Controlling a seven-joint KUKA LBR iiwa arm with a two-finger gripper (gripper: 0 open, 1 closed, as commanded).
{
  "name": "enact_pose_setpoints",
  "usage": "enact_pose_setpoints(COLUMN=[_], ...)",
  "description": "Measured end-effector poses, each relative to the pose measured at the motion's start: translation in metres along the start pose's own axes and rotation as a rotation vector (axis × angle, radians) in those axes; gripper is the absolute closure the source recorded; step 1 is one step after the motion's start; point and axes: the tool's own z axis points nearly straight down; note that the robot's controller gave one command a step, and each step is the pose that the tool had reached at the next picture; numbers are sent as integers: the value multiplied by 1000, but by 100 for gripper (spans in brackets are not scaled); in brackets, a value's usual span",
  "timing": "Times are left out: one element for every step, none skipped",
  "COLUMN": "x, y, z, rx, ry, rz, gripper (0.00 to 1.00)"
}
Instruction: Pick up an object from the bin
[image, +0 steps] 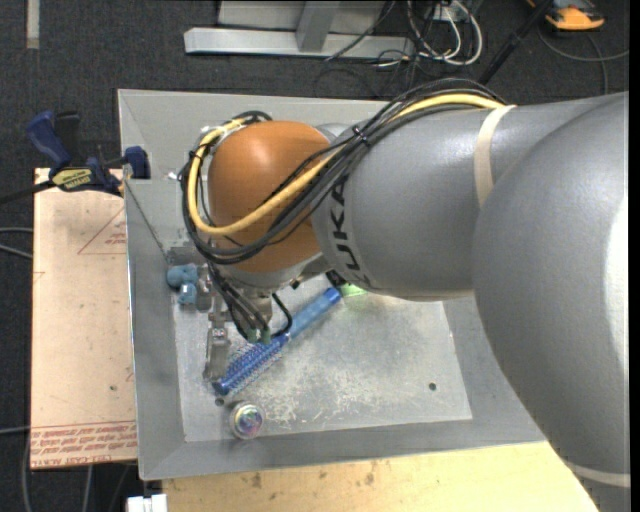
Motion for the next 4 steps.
enact_pose_setpoints(x=[19,-9,-8,-3], y=[-97,-62,-63,-49], z=[69,125,123,0], rx=[7,0,0,-3], ry=[7,-2,-1,-9], rz=[-29,-173,-170,-157], gripper=[0,0,100,100])
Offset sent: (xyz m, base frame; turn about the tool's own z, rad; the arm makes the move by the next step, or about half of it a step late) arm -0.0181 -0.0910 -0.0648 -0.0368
